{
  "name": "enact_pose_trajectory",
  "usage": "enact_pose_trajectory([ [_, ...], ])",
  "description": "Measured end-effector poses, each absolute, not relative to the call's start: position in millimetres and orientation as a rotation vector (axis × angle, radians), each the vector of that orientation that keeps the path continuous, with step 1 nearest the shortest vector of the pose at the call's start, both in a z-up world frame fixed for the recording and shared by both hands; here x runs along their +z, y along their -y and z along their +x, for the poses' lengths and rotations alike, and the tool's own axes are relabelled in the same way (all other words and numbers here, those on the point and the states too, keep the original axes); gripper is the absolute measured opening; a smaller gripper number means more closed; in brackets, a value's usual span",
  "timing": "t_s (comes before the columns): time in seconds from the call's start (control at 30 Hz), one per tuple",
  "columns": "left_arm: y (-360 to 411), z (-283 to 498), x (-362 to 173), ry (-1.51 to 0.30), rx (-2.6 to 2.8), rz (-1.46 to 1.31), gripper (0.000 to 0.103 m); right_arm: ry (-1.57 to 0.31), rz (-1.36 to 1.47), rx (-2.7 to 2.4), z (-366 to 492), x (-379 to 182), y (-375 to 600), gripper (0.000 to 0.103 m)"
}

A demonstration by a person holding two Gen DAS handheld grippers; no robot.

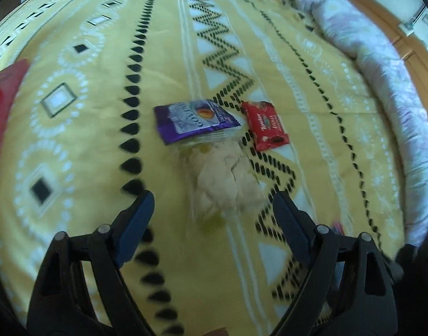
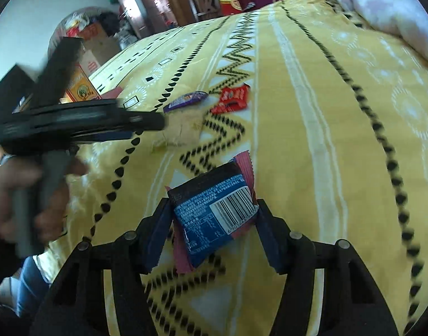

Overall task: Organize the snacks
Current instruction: 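Grasp the clear bread bag with the left tool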

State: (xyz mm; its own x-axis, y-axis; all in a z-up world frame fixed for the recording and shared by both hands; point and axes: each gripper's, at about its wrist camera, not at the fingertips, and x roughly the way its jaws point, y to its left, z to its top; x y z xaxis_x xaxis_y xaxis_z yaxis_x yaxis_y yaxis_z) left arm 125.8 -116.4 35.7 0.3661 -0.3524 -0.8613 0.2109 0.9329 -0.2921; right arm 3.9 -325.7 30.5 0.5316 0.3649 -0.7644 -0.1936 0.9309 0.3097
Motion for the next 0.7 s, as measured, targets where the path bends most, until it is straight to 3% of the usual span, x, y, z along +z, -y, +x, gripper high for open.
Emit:
enact_pose_trajectory([
  [0.23, 143, 138, 16, -1.127, -0.313, -0.027, 0.086, -0.964, 0.25, 0.333, -2, 25, 339, 0.063],
  [0.27, 145, 137, 16, -1.114, -0.309, -0.01, 0.079, -0.964, 0.252, 0.334, 0, 24, 339, 0.063],
  [0.3, 146, 137, 15, -1.106, -0.309, 0.011, 0.06, -0.965, 0.253, 0.334, 3, 24, 339, 0.063],
  [0.33, 147, 135, 17, -1.099, -0.312, 0.023, 0.059, -0.962, 0.255, 0.335, 4, 24, 339, 0.063],
  [0.7, 103, 85, 76, -0.995, -0.366, -0.05, 0.056, -0.893, 0.251, 0.329, -9, 48, 336, 0.063],
])
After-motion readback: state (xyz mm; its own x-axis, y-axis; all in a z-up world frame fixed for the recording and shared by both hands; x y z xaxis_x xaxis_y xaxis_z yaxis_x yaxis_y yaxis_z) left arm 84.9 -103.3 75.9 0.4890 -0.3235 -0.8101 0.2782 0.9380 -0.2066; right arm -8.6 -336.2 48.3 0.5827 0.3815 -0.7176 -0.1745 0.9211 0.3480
